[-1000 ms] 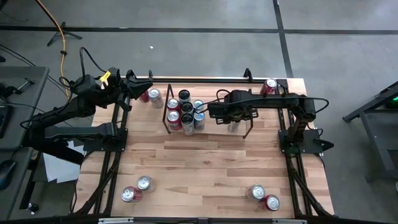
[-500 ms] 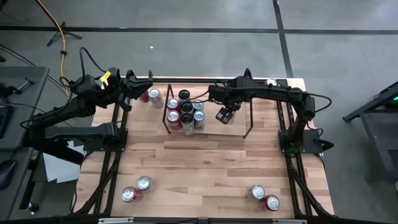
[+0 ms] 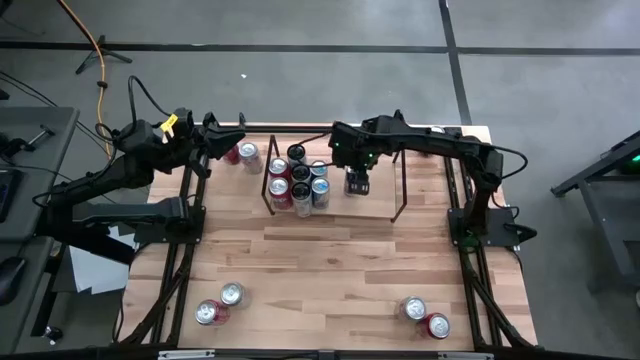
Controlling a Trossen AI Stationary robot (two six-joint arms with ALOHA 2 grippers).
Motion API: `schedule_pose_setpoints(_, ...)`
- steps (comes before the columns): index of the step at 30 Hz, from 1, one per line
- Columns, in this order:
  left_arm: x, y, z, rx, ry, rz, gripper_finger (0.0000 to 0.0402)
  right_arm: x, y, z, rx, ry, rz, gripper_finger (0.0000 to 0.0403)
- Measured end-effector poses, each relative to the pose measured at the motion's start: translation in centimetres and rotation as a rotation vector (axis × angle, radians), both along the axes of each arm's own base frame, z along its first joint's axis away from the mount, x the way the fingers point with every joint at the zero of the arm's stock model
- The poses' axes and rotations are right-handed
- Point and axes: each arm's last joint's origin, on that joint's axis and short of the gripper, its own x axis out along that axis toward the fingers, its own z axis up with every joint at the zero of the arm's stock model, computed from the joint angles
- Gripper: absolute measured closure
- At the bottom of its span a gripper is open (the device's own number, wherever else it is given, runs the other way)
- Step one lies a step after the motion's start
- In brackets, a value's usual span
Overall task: Place canned beverage on shelf
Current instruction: Put the blue soda can on the shelf aligned with the other blue soda cans
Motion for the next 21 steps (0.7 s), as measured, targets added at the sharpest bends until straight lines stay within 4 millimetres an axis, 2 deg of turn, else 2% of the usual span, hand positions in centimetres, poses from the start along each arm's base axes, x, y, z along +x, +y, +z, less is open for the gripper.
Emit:
schedule_pose_setpoints(3,0.01,0.02,0.0,-0.003,0.0,0.006,0.0398,0.19,-0.12,-0.8,0.01,0.044,0.082,0.0166)
schedule_pose_setpoints(9,0.0,0.02,0.03,-0.002,-0.004,0.009,0.0398,0.52,-0.18,-1.04,0.003,0.04,0.14,0.016)
schedule_pose_setpoints(21,-0.01,0.03,0.04,-0.002,-0.005,0.01,0.0398,0.59,0.2,-1.08,-0.004,0.047,0.145,0.0157)
